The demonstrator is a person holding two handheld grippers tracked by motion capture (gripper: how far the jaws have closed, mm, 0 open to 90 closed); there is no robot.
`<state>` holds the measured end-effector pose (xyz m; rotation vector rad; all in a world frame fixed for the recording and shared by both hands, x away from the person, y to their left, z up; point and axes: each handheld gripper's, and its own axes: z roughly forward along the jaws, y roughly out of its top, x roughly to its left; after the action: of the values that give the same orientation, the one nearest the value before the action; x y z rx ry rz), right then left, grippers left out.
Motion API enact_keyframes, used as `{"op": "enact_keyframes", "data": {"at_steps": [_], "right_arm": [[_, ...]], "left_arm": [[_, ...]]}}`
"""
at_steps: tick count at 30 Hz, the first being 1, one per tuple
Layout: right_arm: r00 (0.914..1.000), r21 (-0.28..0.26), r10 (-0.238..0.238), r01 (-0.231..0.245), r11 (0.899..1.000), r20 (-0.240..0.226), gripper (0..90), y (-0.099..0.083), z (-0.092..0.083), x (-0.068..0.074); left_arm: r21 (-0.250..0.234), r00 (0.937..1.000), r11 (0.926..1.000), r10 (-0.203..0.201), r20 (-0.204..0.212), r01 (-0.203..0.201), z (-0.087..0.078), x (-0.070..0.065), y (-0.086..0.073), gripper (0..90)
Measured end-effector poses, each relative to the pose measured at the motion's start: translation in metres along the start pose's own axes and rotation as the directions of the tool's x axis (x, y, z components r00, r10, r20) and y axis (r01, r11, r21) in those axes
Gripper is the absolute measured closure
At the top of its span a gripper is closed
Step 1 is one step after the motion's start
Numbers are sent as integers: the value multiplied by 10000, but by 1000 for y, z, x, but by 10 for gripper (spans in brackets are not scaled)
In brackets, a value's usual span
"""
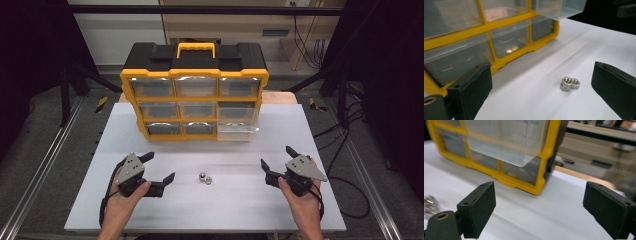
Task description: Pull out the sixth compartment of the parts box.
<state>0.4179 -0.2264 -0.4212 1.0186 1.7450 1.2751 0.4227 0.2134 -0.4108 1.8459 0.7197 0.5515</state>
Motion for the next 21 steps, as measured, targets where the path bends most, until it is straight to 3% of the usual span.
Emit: {"op": "enact_keyframes", "data": {"at_steps": [2, 8, 10, 12, 16, 18, 21], "right_arm": [[9964, -222, 790, -797, 9966, -323, 110, -3, -2, -4], [9995, -636, 315, -318, 9975, -49, 116, -7, -13, -4], [9999, -597, 128, -130, 9981, -27, 120, -8, -13, -5], [10000, -491, -96, 96, 9987, 8, 125, -10, -12, -5], [9980, -487, 445, -467, 9977, -457, 91, -16, -6, -6], [9973, -330, 347, -369, 9988, -644, 69, -18, -3, -4], [9966, -221, 329, -346, 9992, -758, 59, -18, -6, 3]], "left_arm": [[163, 9999, 9998, -113, 18, 113, 2, 2, 3, 37], [546, 9991, 9977, -388, -182, 397, 6, 15, 16, 36], [780, 9997, 9967, -242, -13, 242, 7, 18, 24, 31], [1019, 9998, 9947, 150, 93, -159, 4, 19, 33, 30], [1205, 9987, 9914, 497, 142, -511, 1, 22, 44, 24], [1419, 9985, 9886, 536, -147, -510, 3, 20, 48, 26], [1764, 9982, 9828, 581, -166, -542, 7, 12, 51, 29]]}}
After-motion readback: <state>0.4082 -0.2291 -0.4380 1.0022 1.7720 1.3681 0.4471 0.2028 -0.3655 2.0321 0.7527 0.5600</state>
